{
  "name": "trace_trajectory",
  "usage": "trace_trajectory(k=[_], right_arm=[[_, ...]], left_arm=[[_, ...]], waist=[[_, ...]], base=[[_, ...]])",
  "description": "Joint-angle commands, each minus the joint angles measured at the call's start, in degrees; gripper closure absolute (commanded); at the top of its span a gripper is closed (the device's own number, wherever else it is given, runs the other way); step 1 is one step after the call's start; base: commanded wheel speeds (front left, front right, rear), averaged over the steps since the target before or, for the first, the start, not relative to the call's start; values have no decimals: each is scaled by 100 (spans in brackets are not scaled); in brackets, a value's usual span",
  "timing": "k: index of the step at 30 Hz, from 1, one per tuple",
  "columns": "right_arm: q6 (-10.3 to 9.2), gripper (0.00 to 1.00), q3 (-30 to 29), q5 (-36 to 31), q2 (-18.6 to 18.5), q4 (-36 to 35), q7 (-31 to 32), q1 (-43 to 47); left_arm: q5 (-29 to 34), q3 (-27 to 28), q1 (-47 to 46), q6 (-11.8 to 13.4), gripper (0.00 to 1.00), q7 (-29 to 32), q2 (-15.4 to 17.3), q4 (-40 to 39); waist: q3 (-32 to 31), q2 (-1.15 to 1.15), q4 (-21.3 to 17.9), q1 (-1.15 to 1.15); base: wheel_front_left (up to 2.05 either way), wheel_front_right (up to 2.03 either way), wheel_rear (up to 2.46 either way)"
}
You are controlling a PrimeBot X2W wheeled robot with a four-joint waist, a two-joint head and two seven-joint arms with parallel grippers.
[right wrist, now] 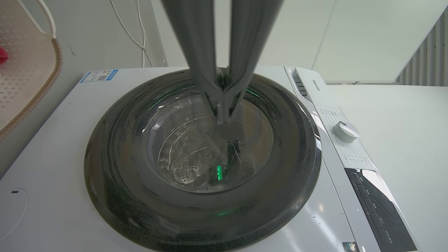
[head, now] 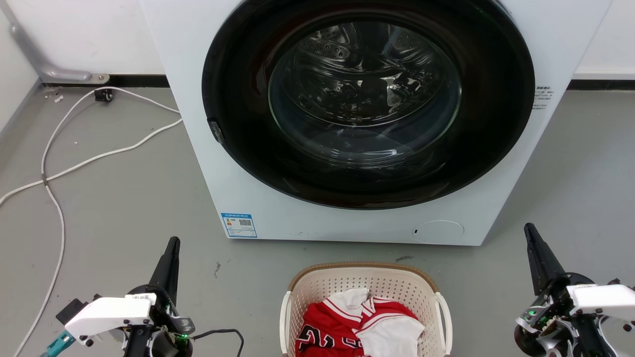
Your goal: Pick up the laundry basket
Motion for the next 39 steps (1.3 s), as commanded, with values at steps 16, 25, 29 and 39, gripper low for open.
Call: trace_trajectory(k=[16, 25, 29, 39], right_arm=[[0, 100, -18, -23, 28, 8, 26, -64], [0, 100, -22, -29, 31, 8, 32, -65], [0, 0, -8, -7, 12, 39, 12, 26], [0, 0, 141, -73, 28, 51, -206, 243]], left_arm=[[27, 29, -58, -25, 100, 39, -12, 8], [35, 35, -59, -25, 100, 47, -17, 9], [8, 10, 22, 2, 0, 10, -15, 39], [132, -85, 235, 6, 0, -205, -46, 51]], waist=[[0, 0, 0, -1], [0, 0, 0, -1], [0, 0, 0, 0], [4, 0, -2, 0]], base=[[0, 0, 0], [0, 0, 0], [0, 0, 0], [0, 0, 0]])
